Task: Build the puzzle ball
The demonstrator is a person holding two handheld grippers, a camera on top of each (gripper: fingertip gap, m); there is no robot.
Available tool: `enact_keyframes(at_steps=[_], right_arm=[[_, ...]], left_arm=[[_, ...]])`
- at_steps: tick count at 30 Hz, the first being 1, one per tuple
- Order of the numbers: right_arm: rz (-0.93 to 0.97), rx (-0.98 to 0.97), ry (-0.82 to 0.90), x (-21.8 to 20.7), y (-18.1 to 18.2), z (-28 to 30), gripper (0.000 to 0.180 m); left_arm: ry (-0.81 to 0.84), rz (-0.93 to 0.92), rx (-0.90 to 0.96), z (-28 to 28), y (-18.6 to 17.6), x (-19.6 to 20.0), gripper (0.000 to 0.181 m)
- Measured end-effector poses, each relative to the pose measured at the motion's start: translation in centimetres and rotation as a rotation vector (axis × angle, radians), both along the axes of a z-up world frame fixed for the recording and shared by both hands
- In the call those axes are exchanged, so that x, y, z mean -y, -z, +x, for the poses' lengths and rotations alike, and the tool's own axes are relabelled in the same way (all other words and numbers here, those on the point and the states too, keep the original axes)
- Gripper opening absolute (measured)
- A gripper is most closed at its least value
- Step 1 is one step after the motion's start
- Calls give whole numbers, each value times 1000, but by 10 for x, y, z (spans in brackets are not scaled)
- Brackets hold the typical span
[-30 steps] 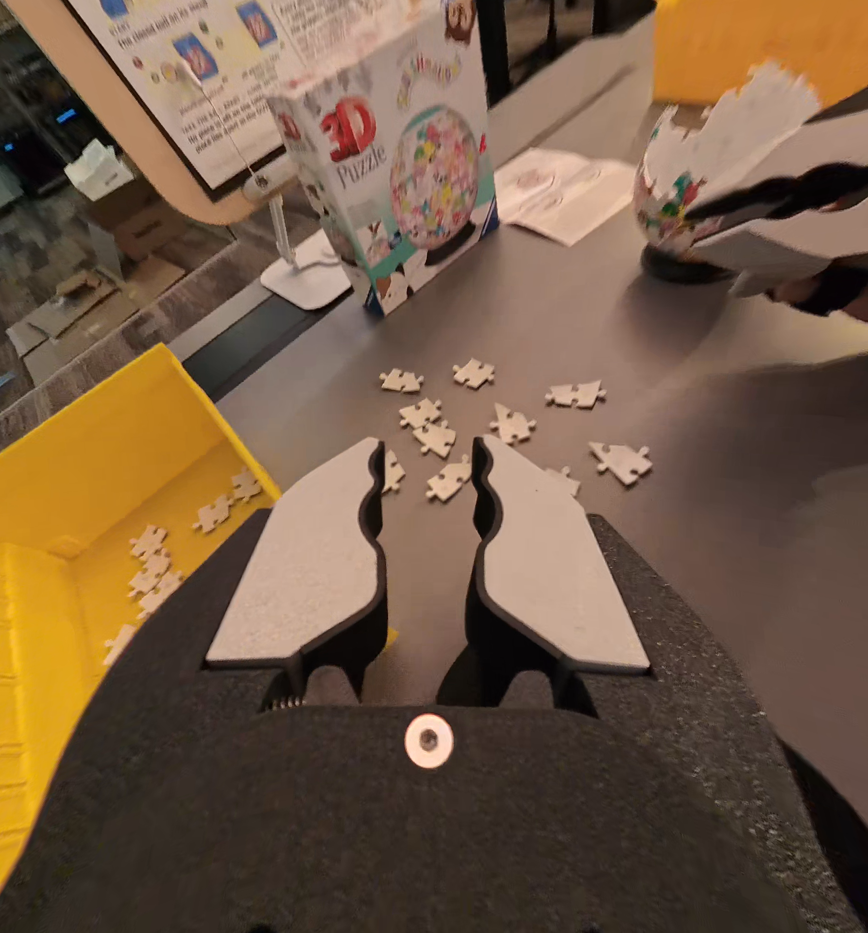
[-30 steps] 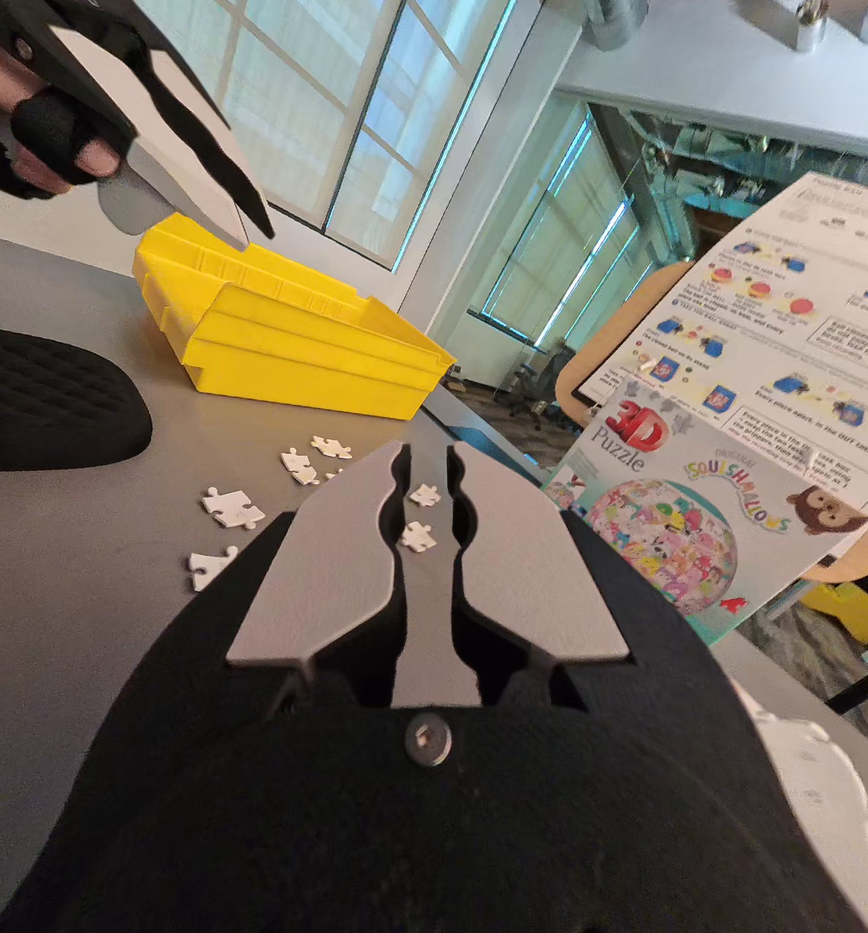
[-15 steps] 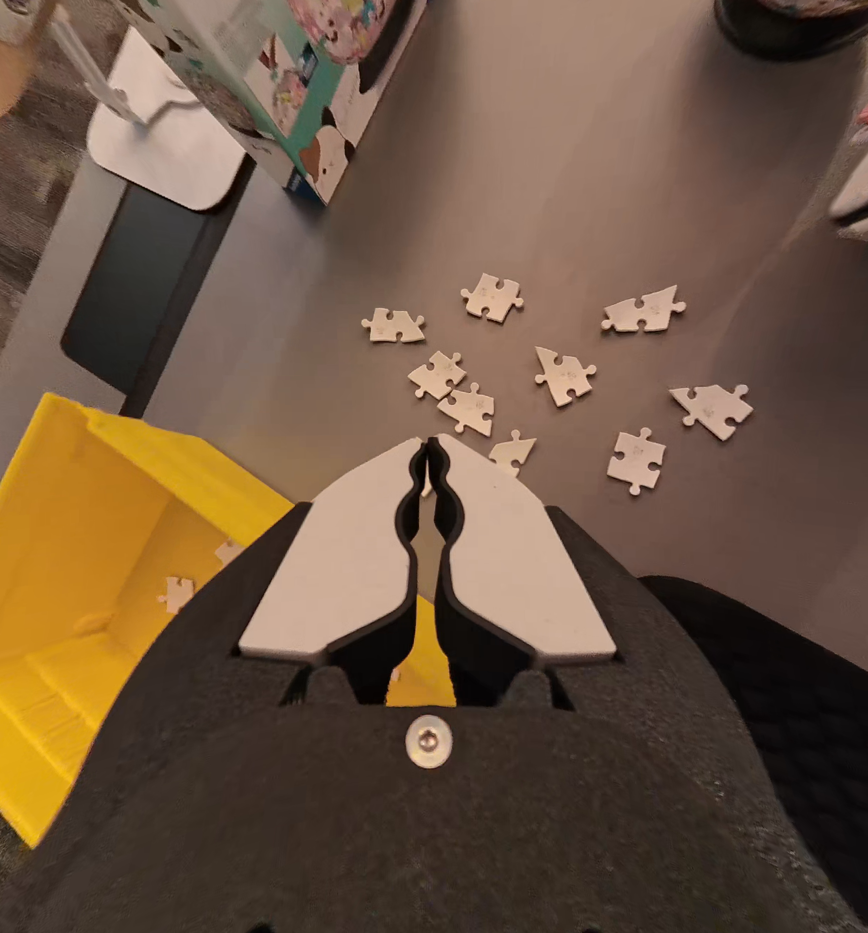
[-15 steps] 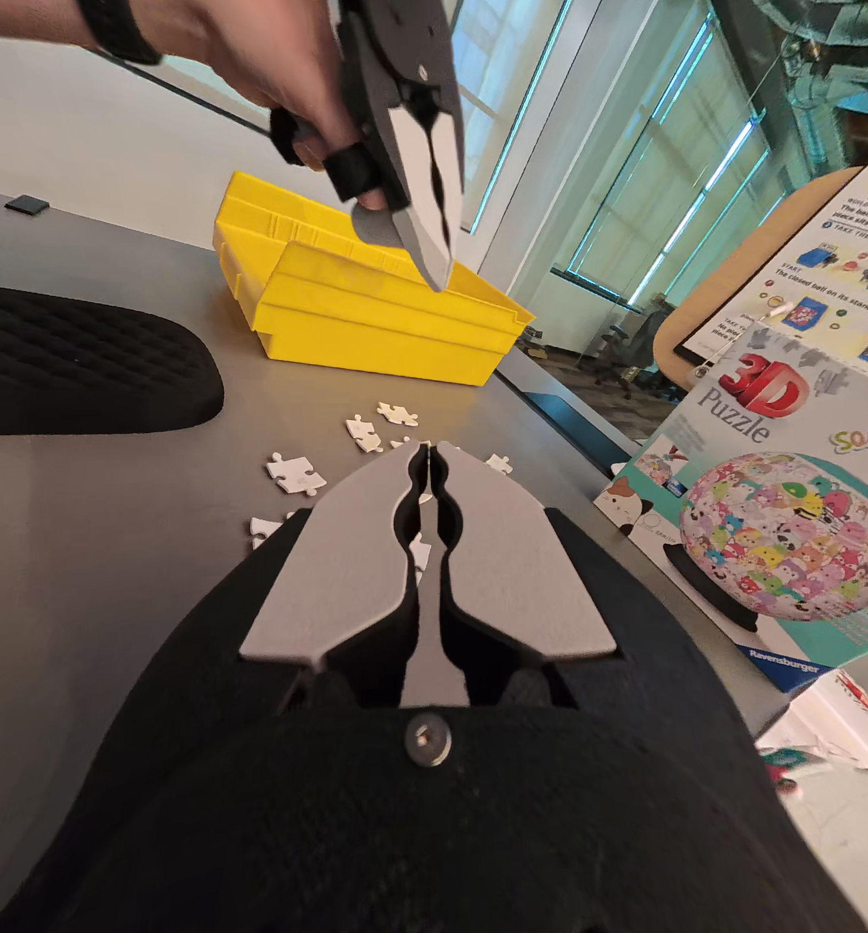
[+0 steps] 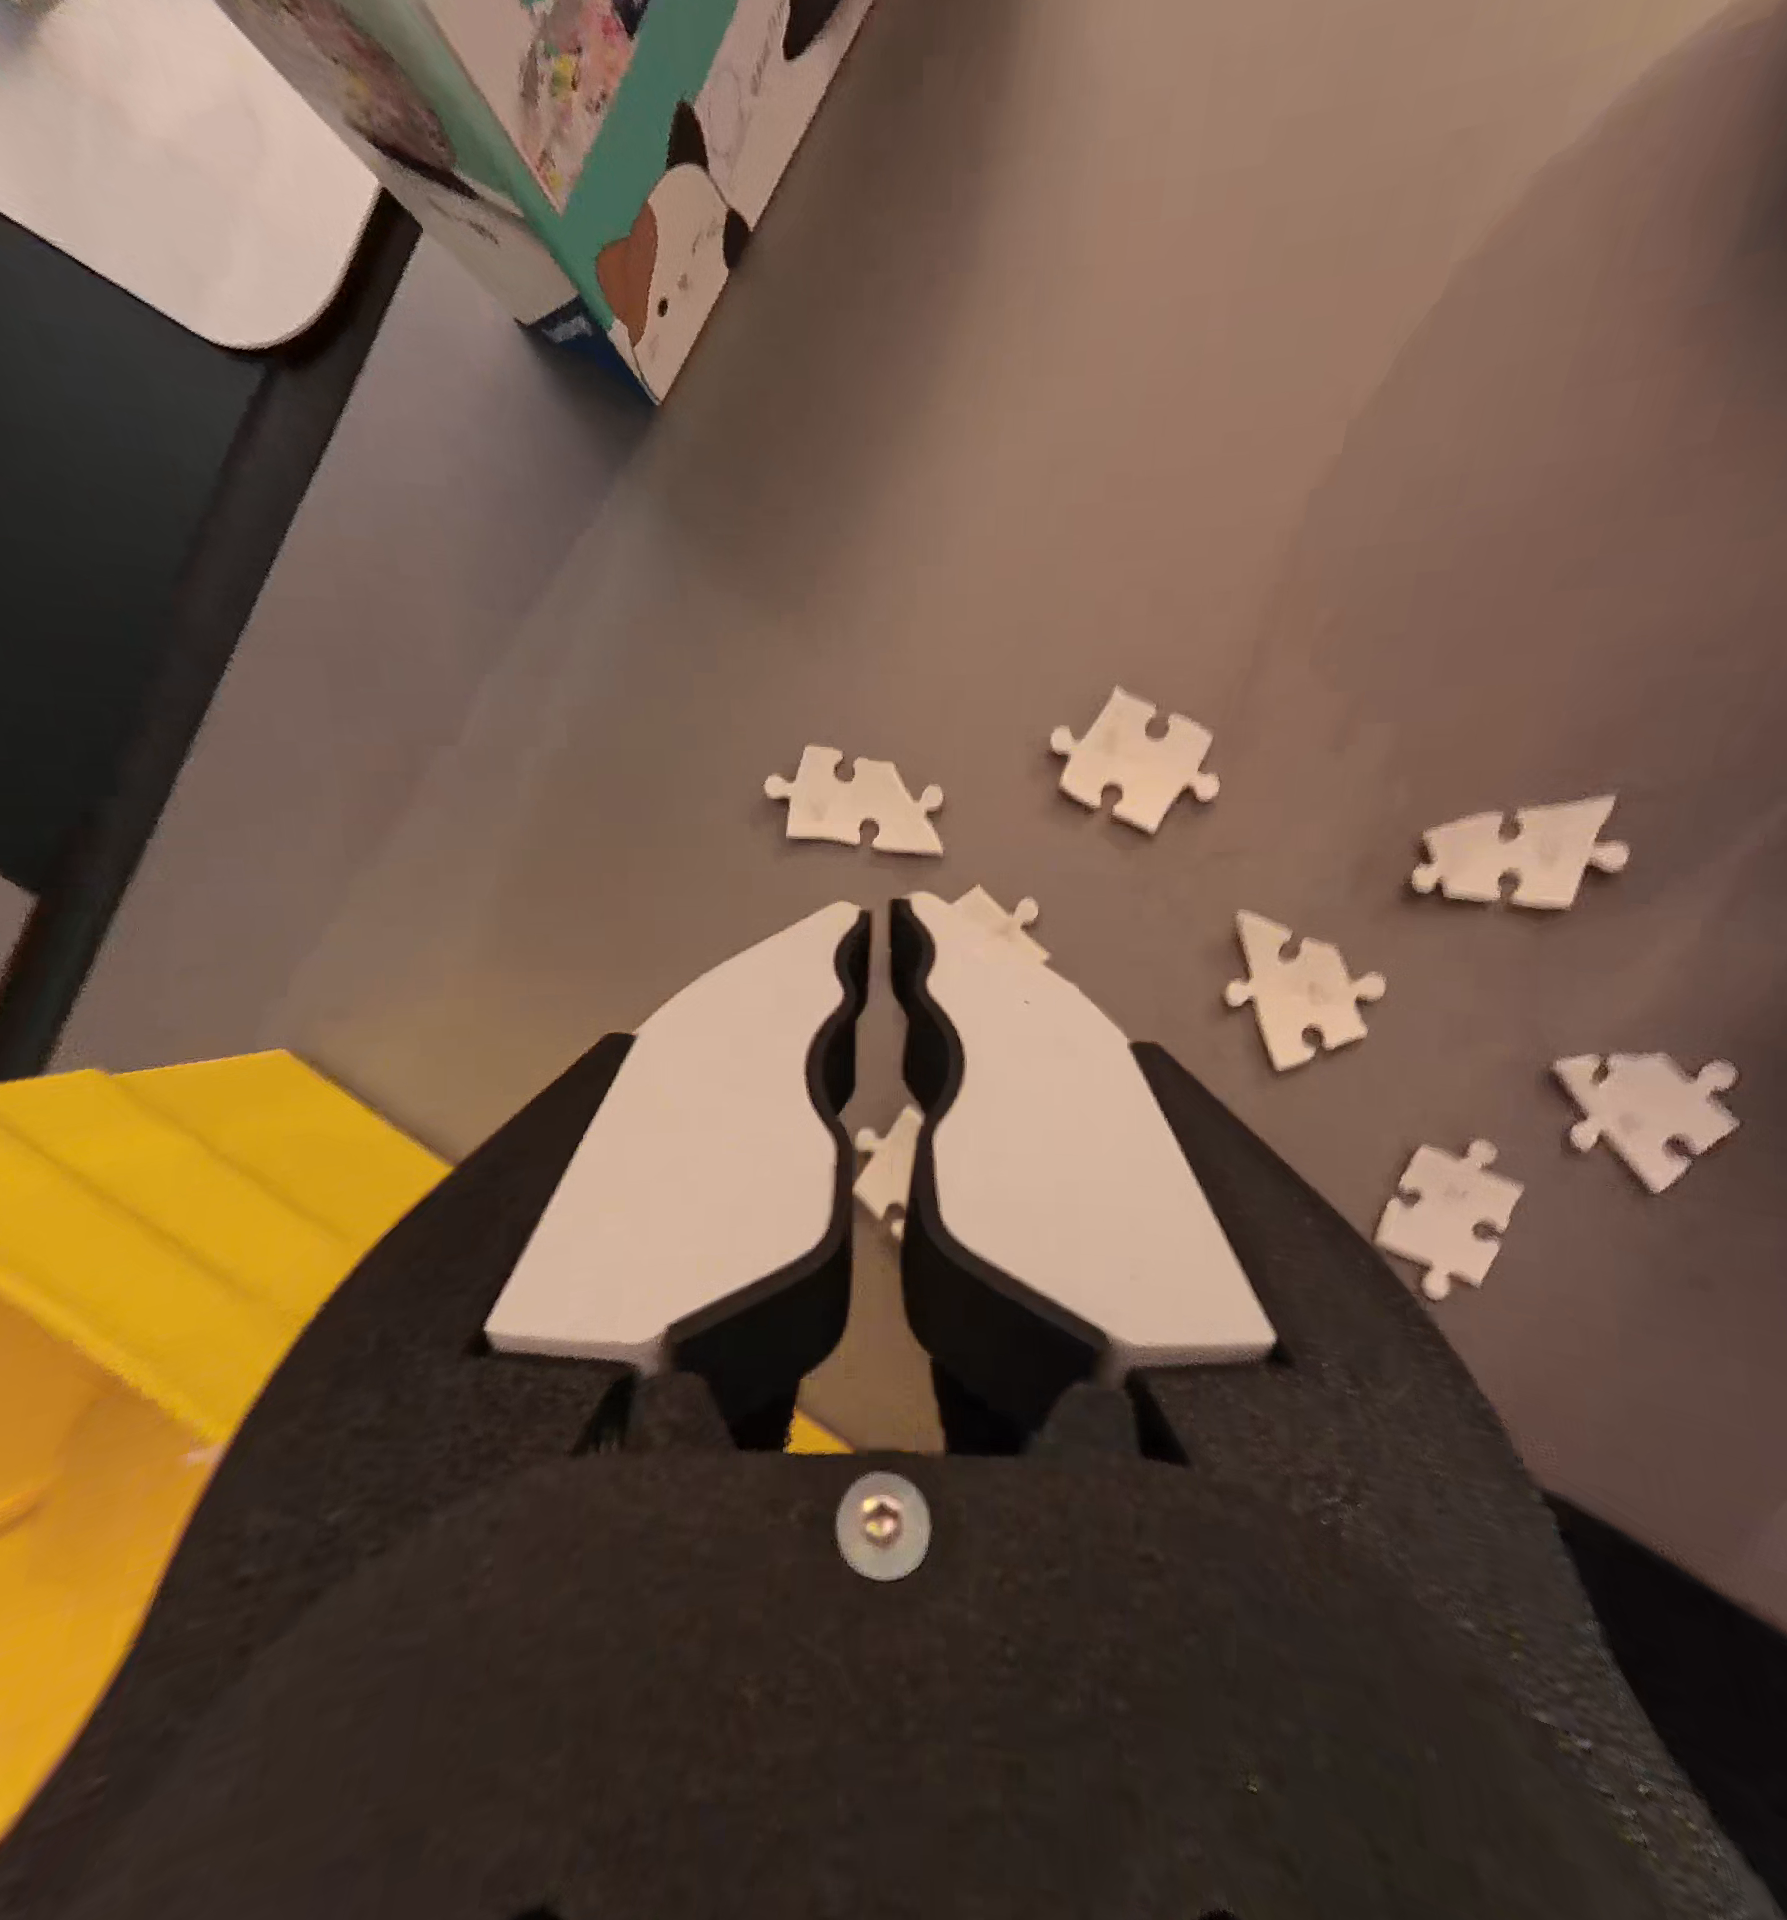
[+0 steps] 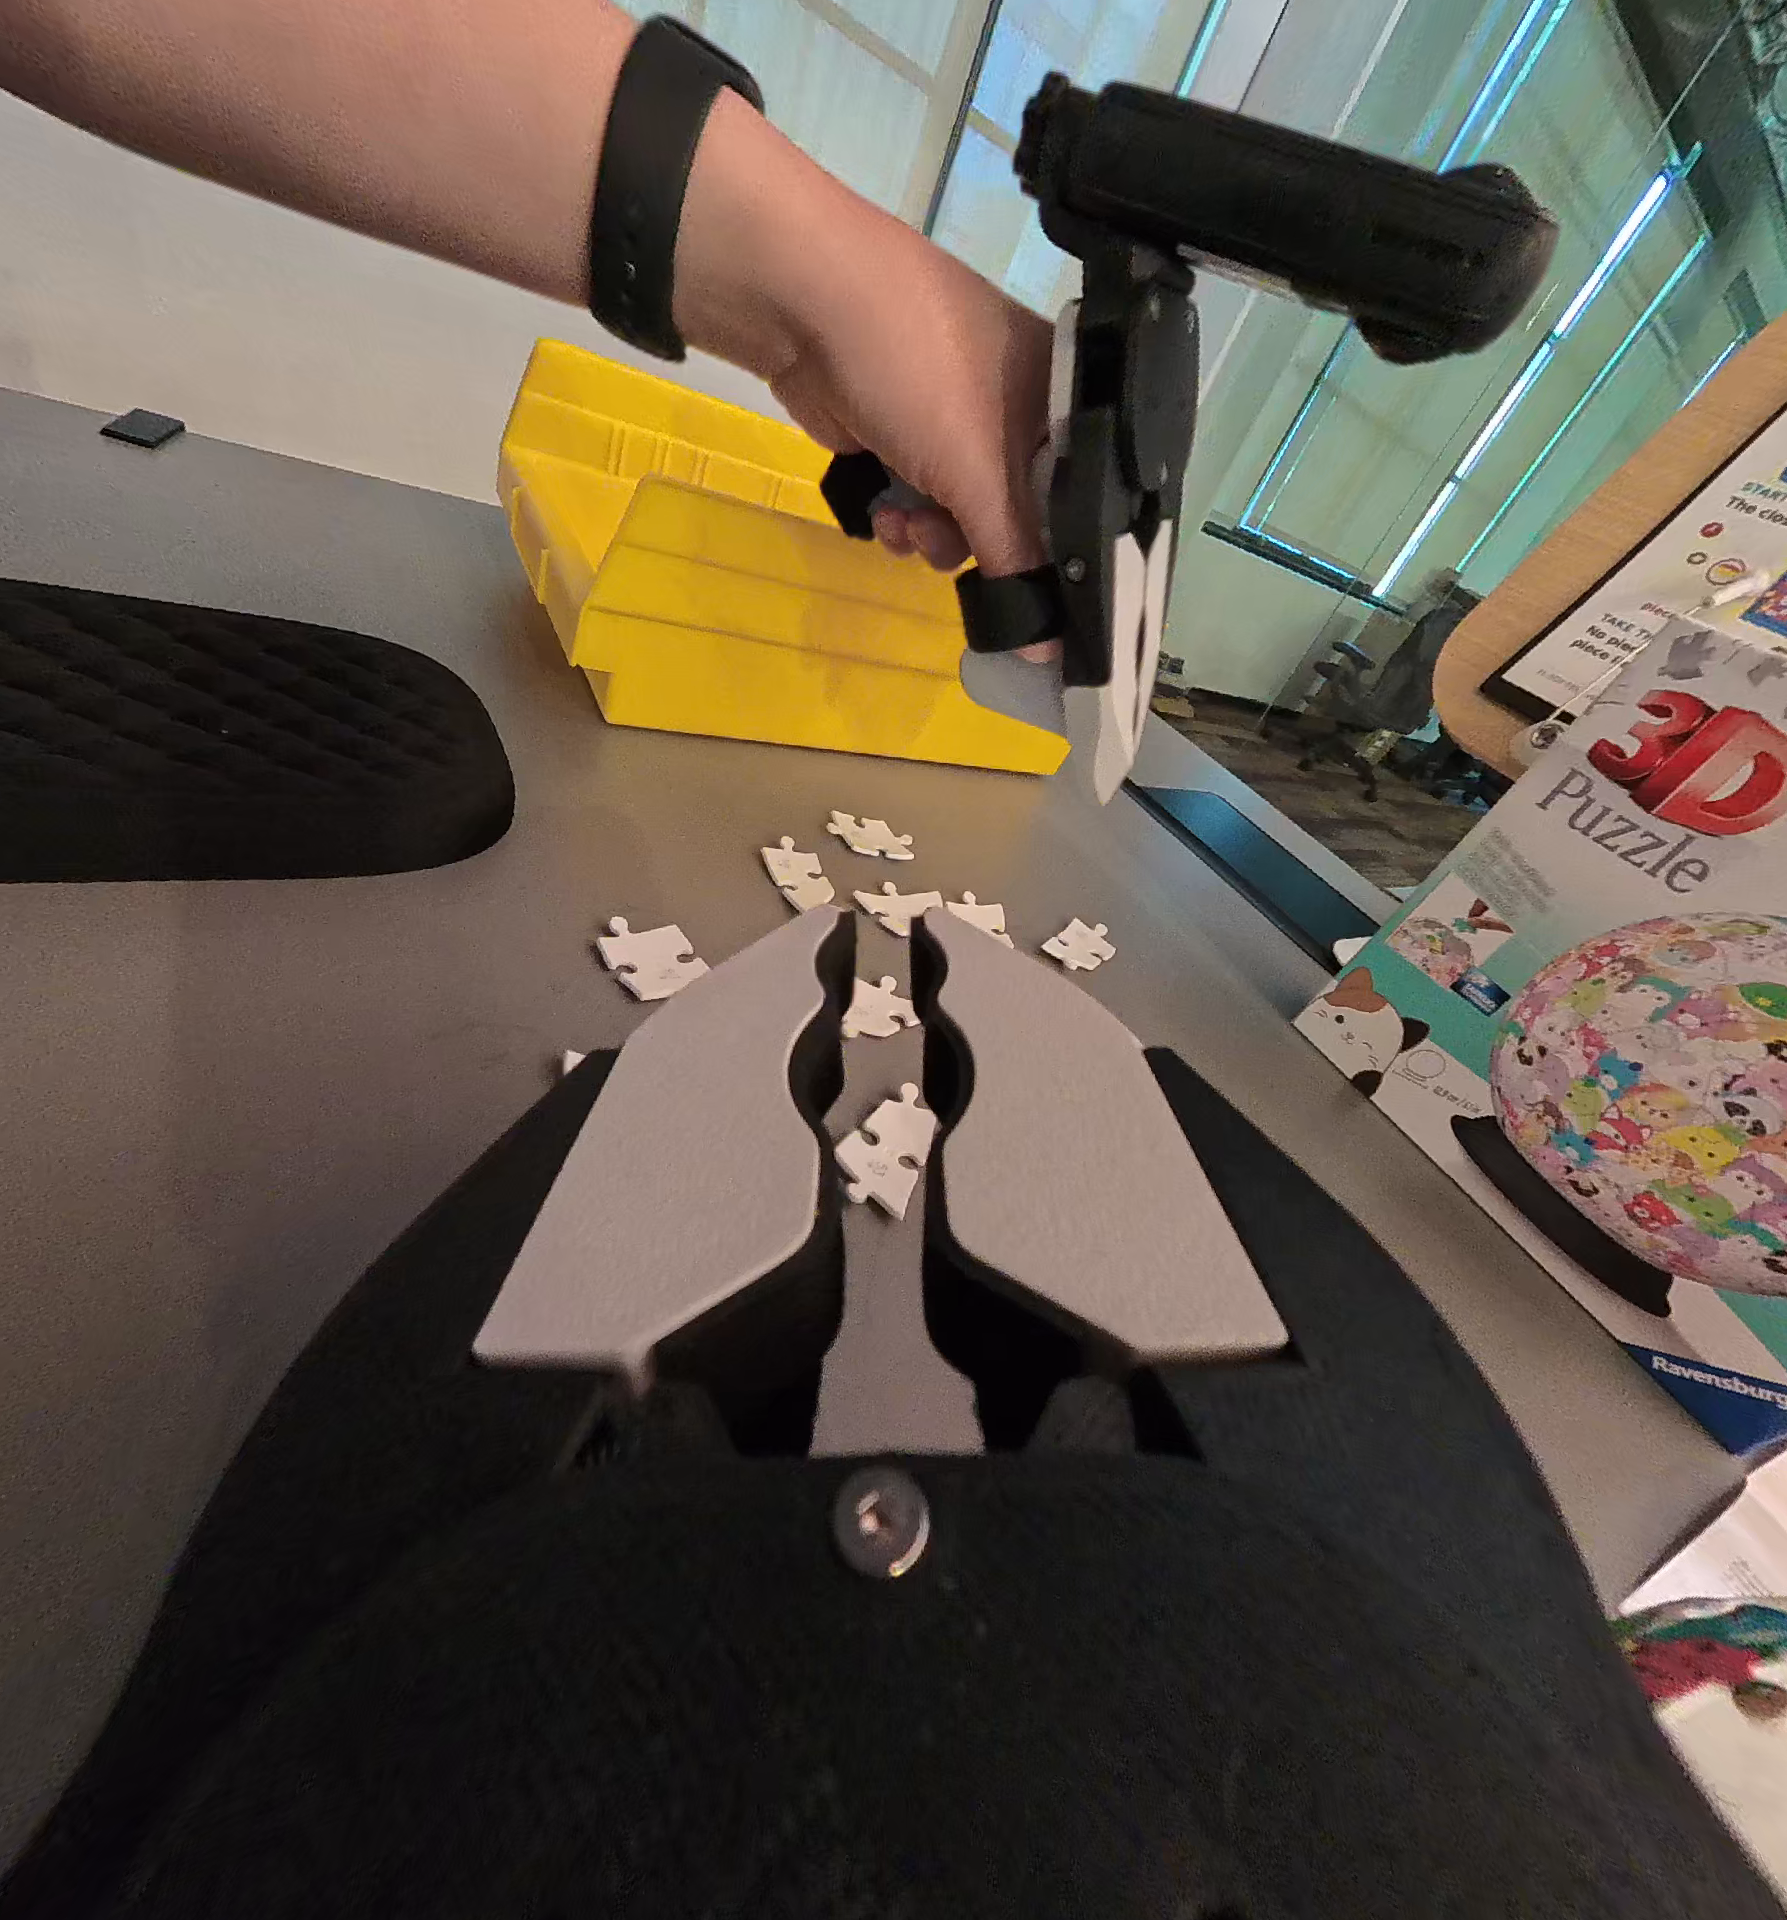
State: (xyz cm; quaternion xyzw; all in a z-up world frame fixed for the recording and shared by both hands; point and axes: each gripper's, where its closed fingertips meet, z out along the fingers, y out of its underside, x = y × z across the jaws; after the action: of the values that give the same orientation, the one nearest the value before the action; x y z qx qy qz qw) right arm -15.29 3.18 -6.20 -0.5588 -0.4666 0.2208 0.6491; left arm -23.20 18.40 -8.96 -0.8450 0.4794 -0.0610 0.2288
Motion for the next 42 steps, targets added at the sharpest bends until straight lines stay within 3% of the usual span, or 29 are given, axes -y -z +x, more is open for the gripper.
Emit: enact_keyframes(at_steps=[15,20,27,30,34,37,42], right_arm=[[-33,1,10,-4,3,0,16],[-35,1,6,-4,3,0,16],[-23,9,15,-6,2,1,16],[-34,0,21,-8,1,2,16],[-93,-59,57,-13,-4,7,19],[-184,-174,86,-14,-20,16,21],[-386,-400,36,4,-69,33,22]], left_arm=[[-36,-216,-66,11,54,-23,51],[-25,-205,-126,10,65,-22,40],[-44,-186,-119,12,65,-22,40],[-52,-147,-82,14,53,-15,40],[-46,-26,66,29,8,11,40],[-11,135,143,39,-30,47,40],[40,409,142,48,-64,117,39]])
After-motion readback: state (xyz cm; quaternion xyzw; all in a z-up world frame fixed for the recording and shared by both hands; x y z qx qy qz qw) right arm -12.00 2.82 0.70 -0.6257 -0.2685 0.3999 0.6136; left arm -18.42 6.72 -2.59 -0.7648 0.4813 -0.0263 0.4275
